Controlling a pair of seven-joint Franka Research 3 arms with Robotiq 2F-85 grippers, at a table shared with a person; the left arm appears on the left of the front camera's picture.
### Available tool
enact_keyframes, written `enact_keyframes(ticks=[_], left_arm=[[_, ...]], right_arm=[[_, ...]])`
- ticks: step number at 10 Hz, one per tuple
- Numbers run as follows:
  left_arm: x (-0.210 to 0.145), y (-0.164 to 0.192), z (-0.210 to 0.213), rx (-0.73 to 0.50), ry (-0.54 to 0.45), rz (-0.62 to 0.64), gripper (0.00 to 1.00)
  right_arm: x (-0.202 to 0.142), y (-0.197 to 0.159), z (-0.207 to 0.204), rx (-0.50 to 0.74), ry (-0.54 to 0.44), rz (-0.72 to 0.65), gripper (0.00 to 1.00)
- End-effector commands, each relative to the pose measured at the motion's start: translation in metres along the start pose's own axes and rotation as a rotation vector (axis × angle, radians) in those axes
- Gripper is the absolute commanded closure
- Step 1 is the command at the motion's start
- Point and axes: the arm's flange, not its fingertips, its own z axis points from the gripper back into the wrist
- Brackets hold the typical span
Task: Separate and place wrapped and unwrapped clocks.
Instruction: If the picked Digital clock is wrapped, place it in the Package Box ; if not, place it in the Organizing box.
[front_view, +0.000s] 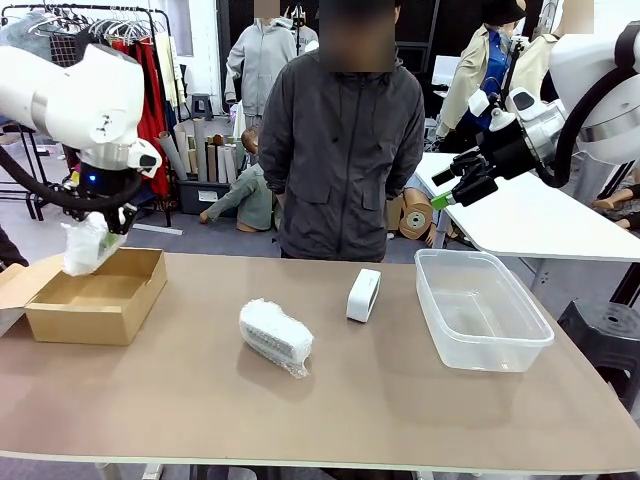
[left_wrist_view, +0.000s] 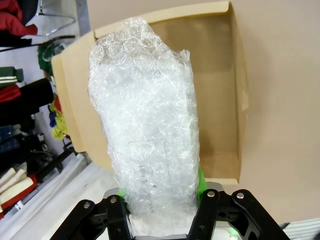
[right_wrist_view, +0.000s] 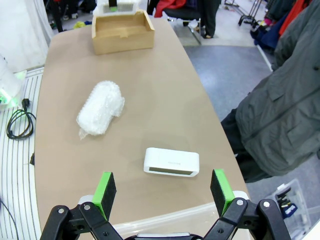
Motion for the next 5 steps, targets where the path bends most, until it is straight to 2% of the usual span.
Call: enact_keyframes(ticks=[1, 5], left_arm=[[-0.005, 0.006, -0.021, -0.027, -0.005, 0.047, 1.00], [0.005, 0.013, -0.076, -0.034, 0.032, 0.054, 1.00]], right_arm=[[0.001, 0.000, 0.001, 0.000, -0.003, 0.003, 0.00], [0.001, 0.000, 0.001, 0.000, -0.003, 0.003, 0.00]])
